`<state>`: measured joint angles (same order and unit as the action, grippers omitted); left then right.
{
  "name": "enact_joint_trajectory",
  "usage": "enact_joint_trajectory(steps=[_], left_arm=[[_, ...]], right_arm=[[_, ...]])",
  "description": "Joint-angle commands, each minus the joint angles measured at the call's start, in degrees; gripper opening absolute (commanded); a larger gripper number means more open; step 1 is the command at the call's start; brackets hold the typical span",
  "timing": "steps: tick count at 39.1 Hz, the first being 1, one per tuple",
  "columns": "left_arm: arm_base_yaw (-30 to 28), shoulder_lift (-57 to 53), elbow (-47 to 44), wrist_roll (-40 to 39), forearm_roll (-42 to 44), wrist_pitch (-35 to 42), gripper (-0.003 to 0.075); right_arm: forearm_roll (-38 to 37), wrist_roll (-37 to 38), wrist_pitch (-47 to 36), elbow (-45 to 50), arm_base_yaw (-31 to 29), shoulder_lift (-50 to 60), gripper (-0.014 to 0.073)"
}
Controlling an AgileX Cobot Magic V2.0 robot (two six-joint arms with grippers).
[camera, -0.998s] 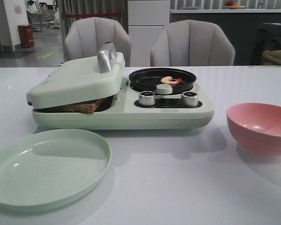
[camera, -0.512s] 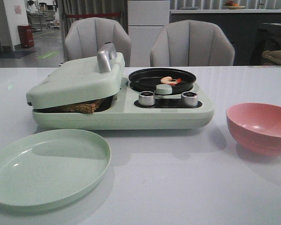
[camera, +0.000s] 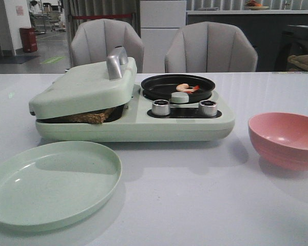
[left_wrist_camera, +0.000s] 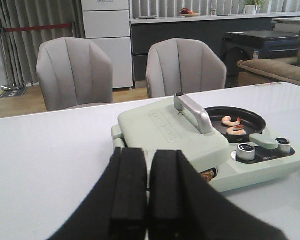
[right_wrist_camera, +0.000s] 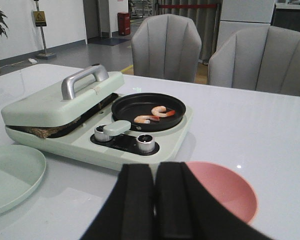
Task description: Make breakfast with bread and shrimp
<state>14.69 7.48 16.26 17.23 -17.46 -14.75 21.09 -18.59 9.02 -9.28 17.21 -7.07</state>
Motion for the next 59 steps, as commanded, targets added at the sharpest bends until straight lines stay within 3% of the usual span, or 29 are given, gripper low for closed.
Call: enact_joint_trajectory(steps=[1,27,30,44,51,59], left_arm=[[0.5,0.4,1.6,-0.7,-0.9,4.7,0.0114],[0.5,0.4,1.0,-0.7,-0.6,4.7,0.0114],[0.5,0.4,0.4,-0.9,3.9,4.9,0.0114],[-8.8,0.0,-6.2,-27.0,19.2,10.1,0.0114],[-8.9,-3.8,-13.3,-27.2,19.9,17.0,0.0114],[-8.9,-8.3,-17.8,-27.2,19.9,17.4,0.0114]], right_arm=[[0.3,-0.7,-3.4,-1.5,0.1,-0.5,0.0141],[0.3,-0.7,-3.3,-1.5,0.1,-0.5,0.0141],[0.3,-0.7,-3.3,-1.5,0.1,-0.5,0.0141],[0.3,-0.7,-3.3,-1.5,0.1,-0.5,0.0141],[0.3,-0.7,-3.2,-1.5,0.1,-0.5,0.0141],[0.3,-0.7,-2.9,-1.5,0.1,-0.5,0.0141]])
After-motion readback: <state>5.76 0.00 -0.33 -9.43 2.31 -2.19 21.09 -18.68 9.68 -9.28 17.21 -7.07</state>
